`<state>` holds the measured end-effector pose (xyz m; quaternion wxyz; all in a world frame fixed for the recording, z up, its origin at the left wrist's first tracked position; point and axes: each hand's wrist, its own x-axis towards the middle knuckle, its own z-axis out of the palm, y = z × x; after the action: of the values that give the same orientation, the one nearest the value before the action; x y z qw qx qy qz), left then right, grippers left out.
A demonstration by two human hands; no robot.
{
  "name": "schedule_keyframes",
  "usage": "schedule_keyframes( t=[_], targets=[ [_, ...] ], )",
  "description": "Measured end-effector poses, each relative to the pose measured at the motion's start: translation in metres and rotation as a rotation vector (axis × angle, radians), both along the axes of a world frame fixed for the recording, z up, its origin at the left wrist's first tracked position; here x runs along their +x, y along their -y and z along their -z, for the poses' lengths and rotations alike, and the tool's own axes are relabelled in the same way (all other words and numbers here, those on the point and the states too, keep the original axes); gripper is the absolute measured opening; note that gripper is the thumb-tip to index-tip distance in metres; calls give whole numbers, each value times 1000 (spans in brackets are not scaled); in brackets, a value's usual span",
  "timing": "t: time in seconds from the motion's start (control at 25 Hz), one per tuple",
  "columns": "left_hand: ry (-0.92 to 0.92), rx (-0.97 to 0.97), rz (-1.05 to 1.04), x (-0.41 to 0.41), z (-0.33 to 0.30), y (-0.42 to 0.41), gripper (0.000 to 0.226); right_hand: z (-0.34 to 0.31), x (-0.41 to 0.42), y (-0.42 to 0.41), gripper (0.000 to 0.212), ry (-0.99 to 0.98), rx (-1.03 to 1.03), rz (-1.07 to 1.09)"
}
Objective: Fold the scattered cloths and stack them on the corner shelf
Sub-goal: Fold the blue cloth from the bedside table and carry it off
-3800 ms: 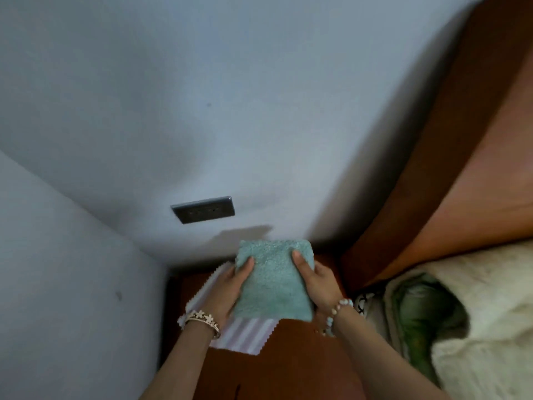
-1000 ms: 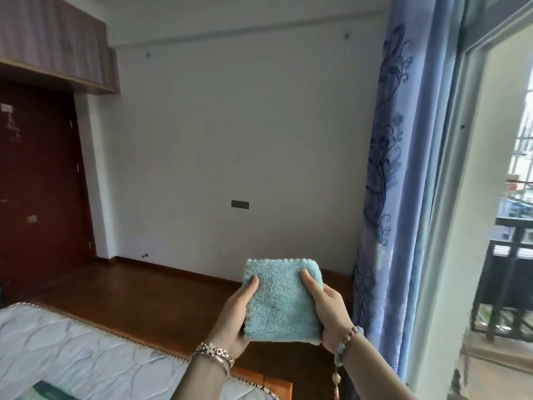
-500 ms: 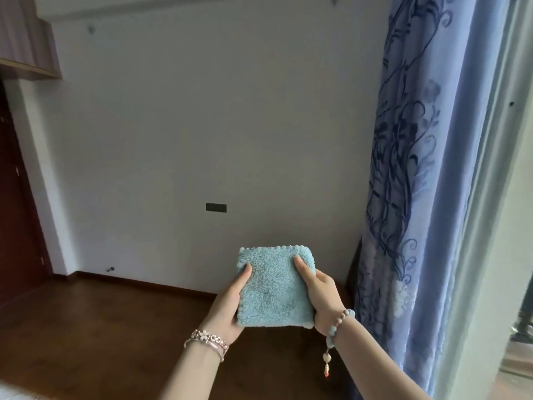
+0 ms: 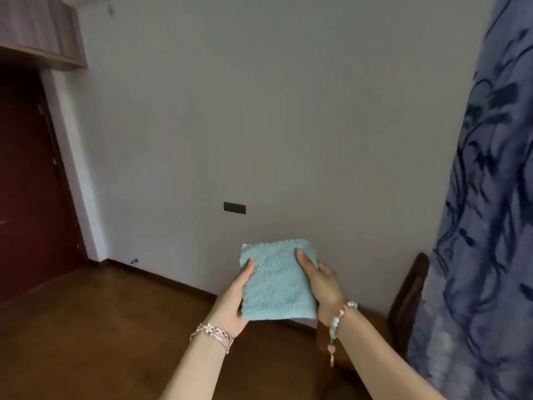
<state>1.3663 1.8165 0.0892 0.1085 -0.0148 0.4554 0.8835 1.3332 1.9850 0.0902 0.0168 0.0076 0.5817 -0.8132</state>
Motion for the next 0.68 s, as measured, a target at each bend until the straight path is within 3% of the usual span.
schedule_keyframes(
  t=[0.32,0.68],
  targets=[
    [3,-46,-136,-162,29,56,42,25,-186,57,42,27,4,-140],
    [8,-113,-431,-331,23,231,45,17,-395,245,43,45,22,-372]
  ],
)
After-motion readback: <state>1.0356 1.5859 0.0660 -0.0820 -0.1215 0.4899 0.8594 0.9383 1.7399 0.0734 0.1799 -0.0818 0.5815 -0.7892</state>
